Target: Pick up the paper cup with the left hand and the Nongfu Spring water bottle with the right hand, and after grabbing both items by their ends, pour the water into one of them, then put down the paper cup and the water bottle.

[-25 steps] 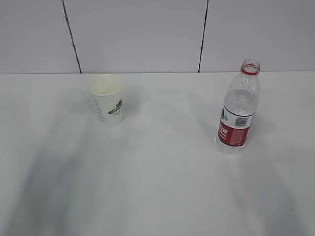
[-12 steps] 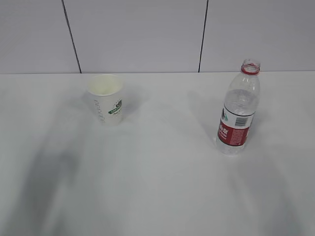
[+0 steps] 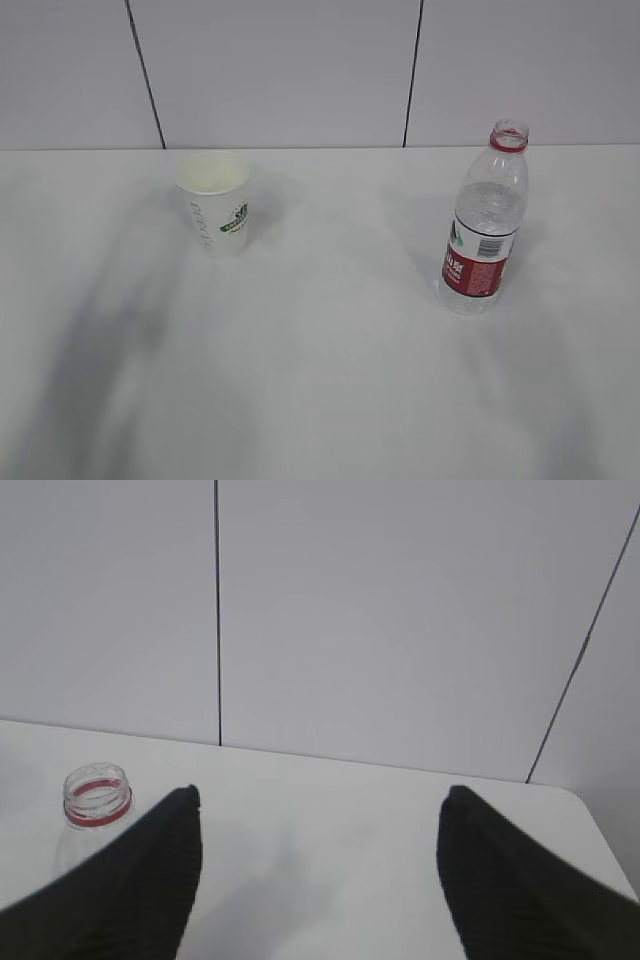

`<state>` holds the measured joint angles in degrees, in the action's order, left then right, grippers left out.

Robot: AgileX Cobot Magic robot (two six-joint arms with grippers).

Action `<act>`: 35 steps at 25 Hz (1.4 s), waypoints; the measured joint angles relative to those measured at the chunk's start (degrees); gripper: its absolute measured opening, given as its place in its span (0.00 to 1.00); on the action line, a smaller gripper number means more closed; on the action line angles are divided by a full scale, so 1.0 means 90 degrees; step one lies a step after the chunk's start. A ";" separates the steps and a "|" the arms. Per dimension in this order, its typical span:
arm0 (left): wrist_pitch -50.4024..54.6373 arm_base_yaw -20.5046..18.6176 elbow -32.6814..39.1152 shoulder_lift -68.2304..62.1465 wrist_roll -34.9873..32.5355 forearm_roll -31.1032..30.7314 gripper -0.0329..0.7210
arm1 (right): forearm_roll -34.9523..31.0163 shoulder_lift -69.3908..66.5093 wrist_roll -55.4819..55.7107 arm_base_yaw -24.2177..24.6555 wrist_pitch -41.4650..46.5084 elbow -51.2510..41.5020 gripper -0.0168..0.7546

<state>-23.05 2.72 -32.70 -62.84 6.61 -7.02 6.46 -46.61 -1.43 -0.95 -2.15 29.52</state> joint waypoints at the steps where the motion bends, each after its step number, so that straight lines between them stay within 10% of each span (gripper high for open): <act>1: -0.0029 0.0000 0.0000 0.0000 0.0000 0.0000 0.80 | 0.0000 -0.0032 0.0000 0.0000 -0.0002 0.0000 0.74; 35: -0.1027 0.0000 0.0000 -0.0872 0.0000 0.0026 0.80 | 0.0046 -0.1574 0.0000 0.0000 -0.1730 0.0000 0.74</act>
<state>-32.29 2.72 -32.70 -70.69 6.61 -6.79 6.87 -60.78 -1.43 -0.95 -17.73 29.52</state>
